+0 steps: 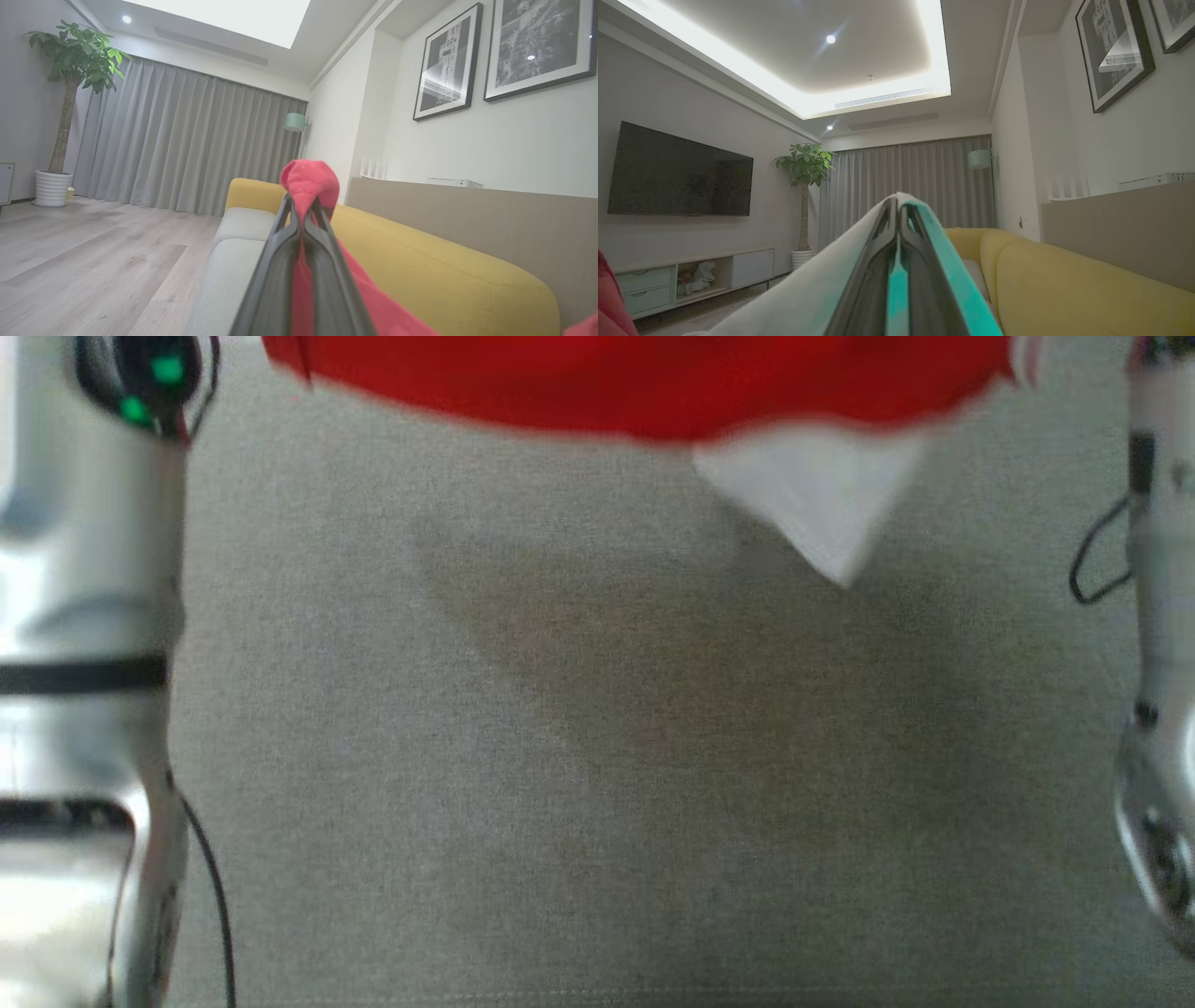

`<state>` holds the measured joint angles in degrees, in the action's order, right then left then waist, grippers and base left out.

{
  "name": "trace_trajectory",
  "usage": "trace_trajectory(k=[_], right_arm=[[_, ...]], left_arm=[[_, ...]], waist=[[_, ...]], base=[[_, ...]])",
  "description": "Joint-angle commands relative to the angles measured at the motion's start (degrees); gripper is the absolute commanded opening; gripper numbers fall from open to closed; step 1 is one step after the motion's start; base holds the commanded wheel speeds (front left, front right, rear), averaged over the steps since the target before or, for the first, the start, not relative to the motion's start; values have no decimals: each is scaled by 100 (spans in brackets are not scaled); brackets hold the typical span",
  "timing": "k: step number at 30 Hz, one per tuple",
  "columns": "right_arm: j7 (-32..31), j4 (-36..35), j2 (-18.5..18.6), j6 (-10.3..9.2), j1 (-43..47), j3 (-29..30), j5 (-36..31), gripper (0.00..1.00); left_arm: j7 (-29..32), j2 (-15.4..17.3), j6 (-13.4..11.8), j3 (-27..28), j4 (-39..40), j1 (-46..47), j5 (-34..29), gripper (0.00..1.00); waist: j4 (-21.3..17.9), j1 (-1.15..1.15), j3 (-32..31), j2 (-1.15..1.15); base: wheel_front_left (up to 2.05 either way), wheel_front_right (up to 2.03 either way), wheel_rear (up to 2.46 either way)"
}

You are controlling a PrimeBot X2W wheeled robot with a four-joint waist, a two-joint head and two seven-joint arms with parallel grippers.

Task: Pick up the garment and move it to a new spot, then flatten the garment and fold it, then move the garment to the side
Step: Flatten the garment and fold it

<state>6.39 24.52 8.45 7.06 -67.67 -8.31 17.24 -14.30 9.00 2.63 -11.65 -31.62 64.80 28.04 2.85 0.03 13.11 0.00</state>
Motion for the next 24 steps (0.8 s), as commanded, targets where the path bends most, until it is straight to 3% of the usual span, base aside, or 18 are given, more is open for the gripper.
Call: trace_trajectory(k=[1,5,12,17,24], right_arm=[[209,219,-128,43,-362,-134,65,0],[496,1541,-253,43,-992,-438,130,0],[325,3425,-484,43,-1303,-1031,199,0],[335,4116,-548,43,-962,-1307,526,0],[326,4180,-556,43,-174,-1778,1199,0]], left_arm=[[-52,176,52,193,-91,432,-110,0],[-67,98,124,277,-951,816,-328,0],[-58,-82,171,83,-2813,802,-502,0],[58,-219,265,175,-3743,631,-257,0],[161,-282,362,284,-4088,235,1,0]], waist=[[-6,-3,8,0],[-30,-3,73,0],[-79,-3,416,0],[-115,-3,653,0],[-146,-3,804,0]], base=[[0,0,0],[0,0,0],[0,0,0],[0,0,0],[0,0,0]])
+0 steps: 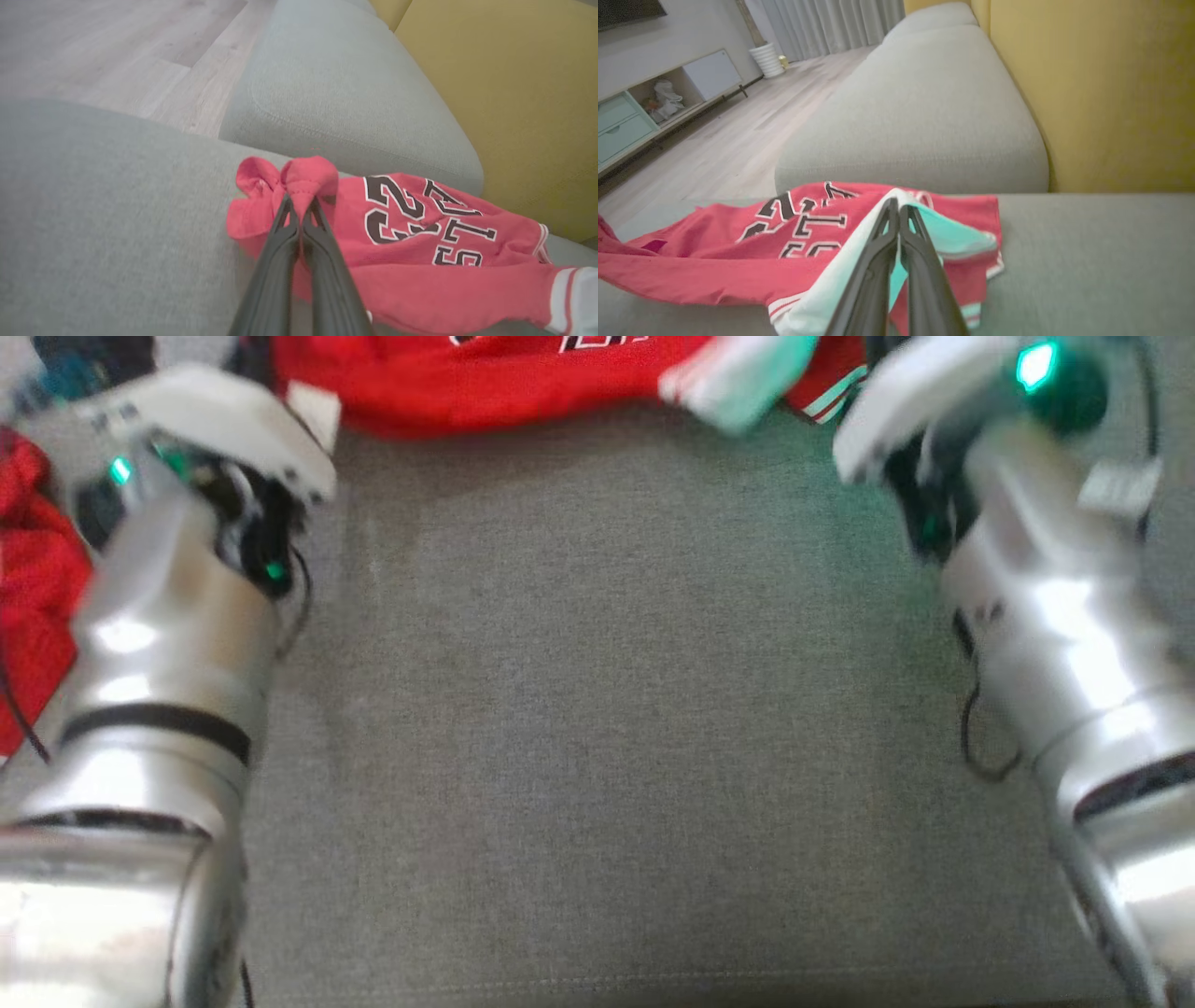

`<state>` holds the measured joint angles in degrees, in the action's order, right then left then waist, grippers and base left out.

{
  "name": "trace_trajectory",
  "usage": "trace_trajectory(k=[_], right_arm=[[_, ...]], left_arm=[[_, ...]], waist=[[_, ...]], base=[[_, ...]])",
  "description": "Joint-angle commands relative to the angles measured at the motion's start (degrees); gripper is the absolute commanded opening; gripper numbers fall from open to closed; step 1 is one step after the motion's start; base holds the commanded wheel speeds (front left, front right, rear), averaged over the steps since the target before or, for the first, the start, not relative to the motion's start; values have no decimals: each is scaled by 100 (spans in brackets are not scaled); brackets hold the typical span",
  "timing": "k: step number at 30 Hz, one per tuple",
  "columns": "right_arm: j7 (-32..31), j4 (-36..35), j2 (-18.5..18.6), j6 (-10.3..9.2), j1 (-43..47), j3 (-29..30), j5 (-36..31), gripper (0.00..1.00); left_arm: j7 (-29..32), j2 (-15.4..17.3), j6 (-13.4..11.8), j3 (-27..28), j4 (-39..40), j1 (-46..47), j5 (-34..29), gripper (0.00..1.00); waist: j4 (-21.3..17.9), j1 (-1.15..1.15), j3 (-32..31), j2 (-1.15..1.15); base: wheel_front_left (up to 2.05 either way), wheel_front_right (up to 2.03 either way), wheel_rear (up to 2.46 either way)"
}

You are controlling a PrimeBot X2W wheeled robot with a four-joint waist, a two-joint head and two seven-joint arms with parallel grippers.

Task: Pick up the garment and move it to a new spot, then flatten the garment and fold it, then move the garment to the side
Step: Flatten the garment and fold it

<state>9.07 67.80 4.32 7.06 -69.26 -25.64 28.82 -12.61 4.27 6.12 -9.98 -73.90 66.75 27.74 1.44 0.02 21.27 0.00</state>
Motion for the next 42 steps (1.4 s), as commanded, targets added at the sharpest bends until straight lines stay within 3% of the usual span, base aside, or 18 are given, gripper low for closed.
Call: trace_trajectory(k=[1,6,12,19,23,30,33,36,42], right_arm=[[114,-164,-143,43,132,-87,140,0],[327,-220,-143,43,892,-251,435,0],[553,-567,-18,43,2058,-131,519,0],[580,-2203,277,43,4058,484,197,0],[88,-3532,304,43,5250,1025,-162,0],[-1791,-6675,-37,43,7558,1897,-872,0],[-2499,-7694,-114,43,8343,2062,-937,0],[-2998,-8393,-138,43,8867,2149,-927,0],[-3307,-8913,-142,43,9227,2278,-728,0]], left_arm=[[-21,168,34,133,123,-57,79,0],[-134,42,128,99,197,-683,334,0],[-216,-18,134,-385,1033,-1914,625,0],[-237,533,118,-318,2788,-3700,714,0],[-238,699,-99,-126,3814,-4669,658,0],[170,905,-838,28,5825,-6295,687,0],[446,992,-1166,97,6637,-6860,693,0],[701,1084,-1448,166,7285,-7308,686,0],[1042,1176,-1728,182,7984,-7731,674,0]], waist=[[6,-2,-18,0],[14,-2,-130,0],[82,-2,-497,0],[-4,-2,-1067,0],[-42,-2,-1353,0],[-103,-2,-1722,0],[-111,-2,-1836,0],[-137,-2,-1904,0],[-129,-2,-1915,0]], base=[[0,0,0],[0,0,0],[0,0,0],[0,0,0],[0,0,0],[0,0,0],[0,0,0],[0,0,0],[0,0,0]])
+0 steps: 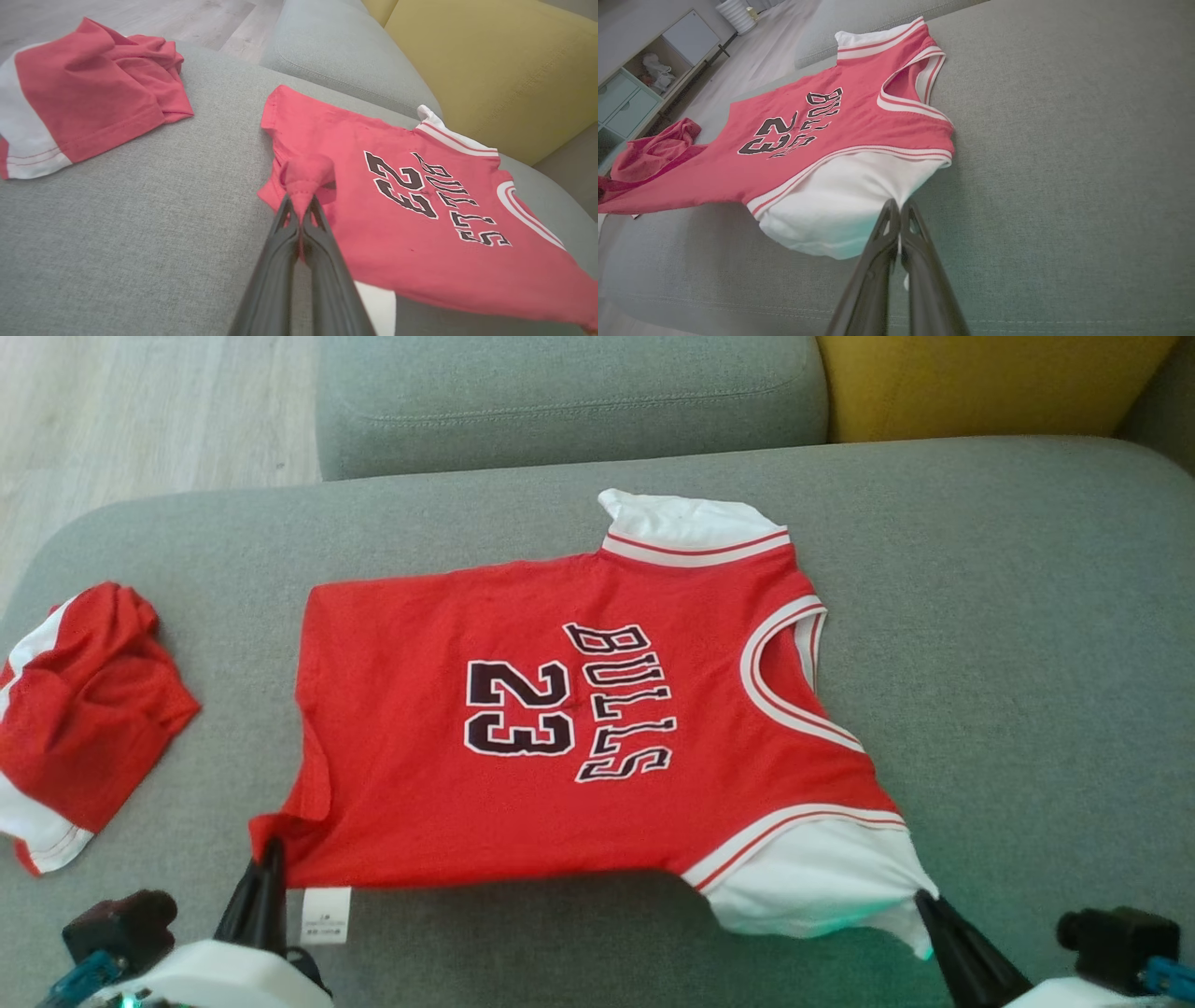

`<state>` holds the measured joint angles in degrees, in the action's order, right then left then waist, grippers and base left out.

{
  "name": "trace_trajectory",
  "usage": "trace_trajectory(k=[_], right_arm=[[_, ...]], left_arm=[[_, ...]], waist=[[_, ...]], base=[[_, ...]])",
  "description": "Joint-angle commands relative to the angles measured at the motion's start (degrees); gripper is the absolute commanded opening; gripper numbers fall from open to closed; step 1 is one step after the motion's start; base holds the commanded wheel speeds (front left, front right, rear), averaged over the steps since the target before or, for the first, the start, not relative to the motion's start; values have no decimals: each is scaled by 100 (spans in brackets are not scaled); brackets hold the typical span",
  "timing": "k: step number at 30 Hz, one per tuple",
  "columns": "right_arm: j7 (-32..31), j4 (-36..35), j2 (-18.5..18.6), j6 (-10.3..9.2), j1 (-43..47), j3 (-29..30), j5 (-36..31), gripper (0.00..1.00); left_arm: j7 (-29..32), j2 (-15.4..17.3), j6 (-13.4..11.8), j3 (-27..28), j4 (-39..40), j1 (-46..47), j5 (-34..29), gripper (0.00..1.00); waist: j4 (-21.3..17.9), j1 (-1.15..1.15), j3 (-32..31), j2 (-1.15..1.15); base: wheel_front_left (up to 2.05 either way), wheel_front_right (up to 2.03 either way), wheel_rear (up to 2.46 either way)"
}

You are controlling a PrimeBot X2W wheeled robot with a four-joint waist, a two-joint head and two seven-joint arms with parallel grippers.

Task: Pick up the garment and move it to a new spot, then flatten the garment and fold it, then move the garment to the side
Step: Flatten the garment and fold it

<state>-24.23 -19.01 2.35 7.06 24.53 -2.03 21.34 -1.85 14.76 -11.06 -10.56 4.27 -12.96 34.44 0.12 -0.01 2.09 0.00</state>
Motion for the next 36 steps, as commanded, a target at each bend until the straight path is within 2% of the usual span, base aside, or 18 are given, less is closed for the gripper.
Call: trace_trajectory(k=[1,10,19,25,34,35,36], right_arm=[[-11,-255,55,43,-132,-60,32,0],[-252,17,54,43,-474,-116,50,0],[-597,821,79,43,-1845,-268,-76,0],[-765,1394,347,43,-3017,-282,16,0],[-570,2654,542,43,-4372,-544,195,0],[-493,2771,534,43,-4456,-561,194,0],[-406,2874,515,43,-4518,-573,206,61]], left_arm=[[20,137,-47,235,240,205,2,0],[623,216,-70,51,305,340,137,0],[1413,394,31,-24,-169,1096,389,0],[1878,526,218,10,-528,1893,633,0],[2223,405,552,151,-1385,2858,1219,0],[2159,402,595,151,-1460,2932,1203,20],[2054,383,624,169,-1523,2992,1189,67]], waist=[[11,1,3,0],[80,1,119,0],[144,1,607,0],[235,1,1014,0],[263,1,1394,0],[263,1,1417,0],[260,1,1434,0]], base=[[0,0,0],[0,0,0],[0,0,0],[0,0,0],[0,0,0],[0,0,0],[0,0,0]])
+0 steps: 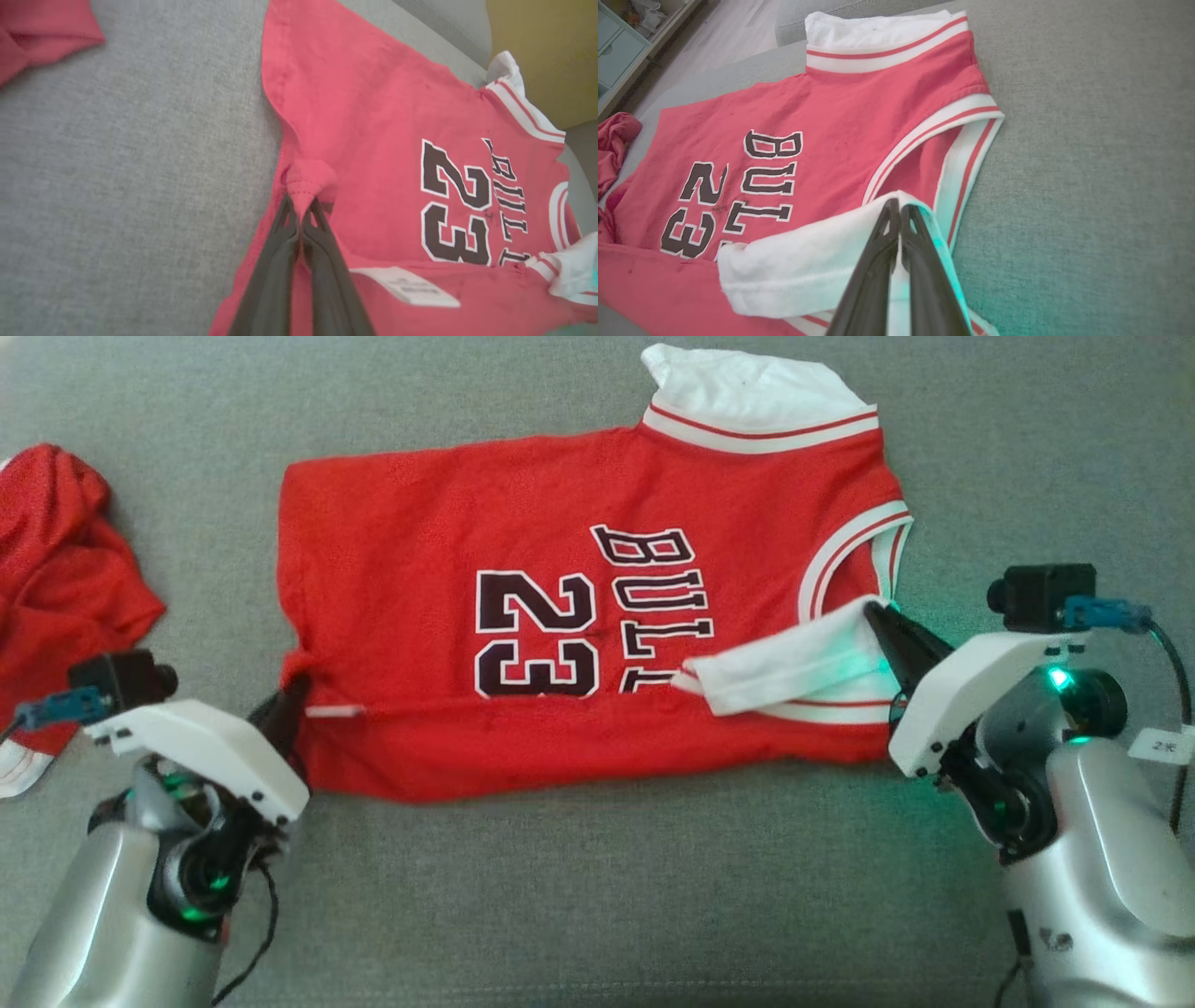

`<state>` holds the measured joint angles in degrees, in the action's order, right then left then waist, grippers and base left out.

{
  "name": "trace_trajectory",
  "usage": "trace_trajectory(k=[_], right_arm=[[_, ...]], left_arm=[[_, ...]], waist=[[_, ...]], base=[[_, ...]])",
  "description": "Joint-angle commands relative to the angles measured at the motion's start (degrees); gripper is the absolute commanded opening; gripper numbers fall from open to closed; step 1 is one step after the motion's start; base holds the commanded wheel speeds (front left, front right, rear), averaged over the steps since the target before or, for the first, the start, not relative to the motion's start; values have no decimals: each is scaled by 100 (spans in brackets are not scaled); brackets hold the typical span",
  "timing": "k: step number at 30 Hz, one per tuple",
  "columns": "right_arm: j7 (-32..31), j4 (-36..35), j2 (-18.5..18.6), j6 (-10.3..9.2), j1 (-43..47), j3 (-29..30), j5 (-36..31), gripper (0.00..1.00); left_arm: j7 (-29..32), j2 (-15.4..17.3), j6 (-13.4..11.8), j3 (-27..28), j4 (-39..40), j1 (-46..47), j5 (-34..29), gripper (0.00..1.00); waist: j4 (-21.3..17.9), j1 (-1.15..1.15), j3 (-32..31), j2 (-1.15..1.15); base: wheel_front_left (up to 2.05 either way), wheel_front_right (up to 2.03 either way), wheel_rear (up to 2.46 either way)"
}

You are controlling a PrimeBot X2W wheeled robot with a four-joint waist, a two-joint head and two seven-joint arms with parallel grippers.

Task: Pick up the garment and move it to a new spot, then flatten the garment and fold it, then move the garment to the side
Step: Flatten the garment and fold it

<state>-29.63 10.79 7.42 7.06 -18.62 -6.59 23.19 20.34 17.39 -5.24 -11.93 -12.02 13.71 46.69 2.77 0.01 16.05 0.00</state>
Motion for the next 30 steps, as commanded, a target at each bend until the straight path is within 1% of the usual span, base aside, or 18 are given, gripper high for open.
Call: trace_trajectory(k=[1,3,4,8,10,14,17,19,22,23,30], right_arm=[[256,-26,-9,43,-245,-118,23,100],[529,93,-60,43,-267,-114,70,100],[529,93,-60,43,-267,-114,70,100],[1347,117,-115,43,-221,-140,30,100],[1865,30,-121,43,-162,-170,-68,100],[2967,-324,-35,43,15,-257,-667,100],[3470,-612,-45,43,271,-230,-1062,100],[3636,-800,-78,43,485,-173,-1257,100],[3666,-1075,-135,43,858,-96,-1434,100],[3638,-1260,-163,43,1130,-64,-1521,100],[3400,-1693,-288,43,1957,-35,-1577,100]], left_arm=[[-272,119,74,295,49,371,-92,100],[-491,68,123,283,-56,407,-158,100],[-491,68,123,283,-56,407,-158,100],[-1137,18,110,323,-141,286,-408,100],[-1547,-8,47,367,-76,160,-572,100],[-2509,-13,-151,452,250,-118,-1048,100],[-3094,-45,-321,506,554,-406,-1334,100],[-3296,-41,-426,526,797,-618,-1530,100],[-3418,-35,-572,499,1213,-985,-1814,100],[-3454,-18,-649,420,1430,-1236,-2027,100],[-3470,-89,-852,112,1731,-1903,-2401,100]], waist=[[-7,-1,50,0],[-16,-1,59,0],[-16,-1,59,0],[-78,-1,17,0],[-108,-1,-30,0],[-142,-1,-155,0],[-156,-1,-293,0],[-164,-1,-402,0],[-169,-1,-556,0],[-169,-1,-664,0],[-175,-1,-897,0]], base=[[0,0,0],[0,0,0],[0,0,0],[0,0,0],[0,0,0],[0,0,0],[0,0,0],[0,0,0],[0,0,0],[0,0,0],[0,0,0]])
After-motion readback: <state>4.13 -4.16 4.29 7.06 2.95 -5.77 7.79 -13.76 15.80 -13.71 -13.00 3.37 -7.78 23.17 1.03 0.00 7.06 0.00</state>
